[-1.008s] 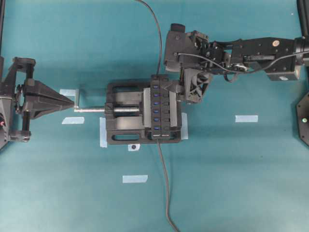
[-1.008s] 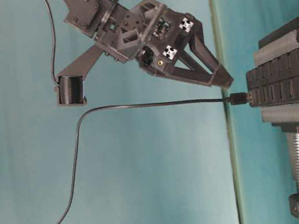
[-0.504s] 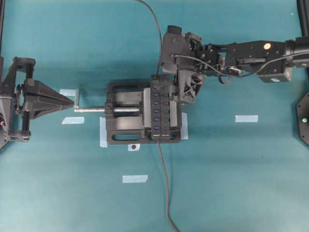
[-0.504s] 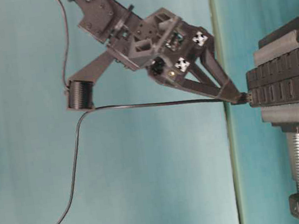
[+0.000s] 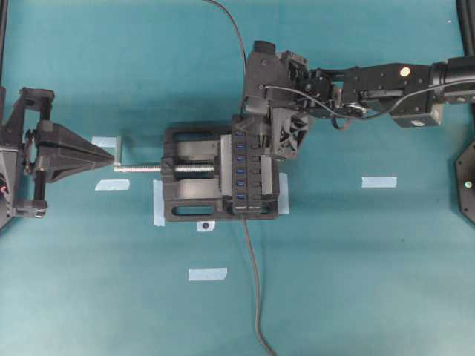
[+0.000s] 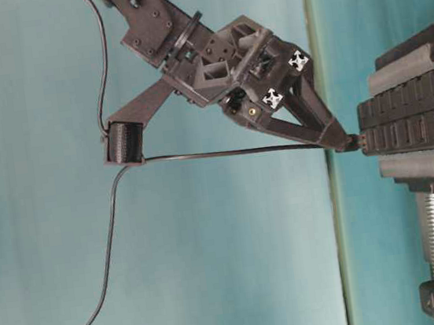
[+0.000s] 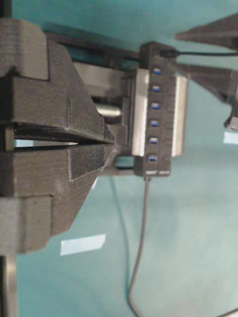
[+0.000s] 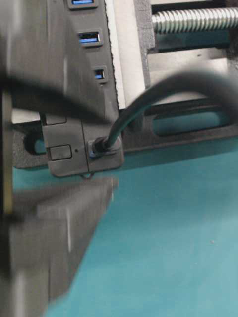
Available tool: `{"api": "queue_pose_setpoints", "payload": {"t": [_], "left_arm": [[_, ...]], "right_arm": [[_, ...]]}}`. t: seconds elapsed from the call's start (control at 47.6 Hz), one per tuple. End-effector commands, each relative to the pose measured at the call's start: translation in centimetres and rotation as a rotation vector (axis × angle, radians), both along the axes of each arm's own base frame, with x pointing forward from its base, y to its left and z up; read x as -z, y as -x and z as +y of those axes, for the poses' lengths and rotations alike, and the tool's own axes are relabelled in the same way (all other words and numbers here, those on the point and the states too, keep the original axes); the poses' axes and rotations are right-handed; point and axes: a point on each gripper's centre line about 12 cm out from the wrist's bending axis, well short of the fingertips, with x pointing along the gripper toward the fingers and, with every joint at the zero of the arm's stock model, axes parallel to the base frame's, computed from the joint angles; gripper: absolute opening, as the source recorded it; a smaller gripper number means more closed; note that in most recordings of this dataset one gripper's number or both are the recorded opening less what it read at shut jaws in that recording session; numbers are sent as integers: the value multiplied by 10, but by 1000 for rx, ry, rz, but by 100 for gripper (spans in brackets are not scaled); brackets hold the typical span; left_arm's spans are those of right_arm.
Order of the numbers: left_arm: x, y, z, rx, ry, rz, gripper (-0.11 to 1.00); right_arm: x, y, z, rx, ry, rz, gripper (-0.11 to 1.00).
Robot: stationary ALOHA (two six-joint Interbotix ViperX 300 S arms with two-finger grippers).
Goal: Insert the USB into the center port of the fixed hub
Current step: 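Close the right gripper on the black USB cable plug, then carry the plug with the right gripper to the hub's center port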
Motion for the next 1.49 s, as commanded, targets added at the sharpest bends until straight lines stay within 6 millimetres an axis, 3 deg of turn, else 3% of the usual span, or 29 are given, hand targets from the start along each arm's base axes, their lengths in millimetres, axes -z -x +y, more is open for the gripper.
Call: {"api": "queue_pose_setpoints", "payload": {"t": [0.0,0.168,0.315,0.567,0.945,1.47], "left_arm": [[-4,-2,0,-2,0,-12,1],[-4,-1,0,-2,0,-12,1],[-5,0,0,0,0,-20,1],[-6,3,0,-1,3,-31,1],[-2,5,0,-9,26,-3,1],[-1,5,0,-10,27,24,1]], "right_arm": [[-14,-7,0,-2,7,-46,36],[-13,-7,4,-10,7,-49,16],[-14,-8,5,-14,7,-50,10],[-18,-8,6,-11,3,-54,9],[-48,-6,7,1,2,-117,8],[-72,4,30,-43,-14,-108,8]]}}
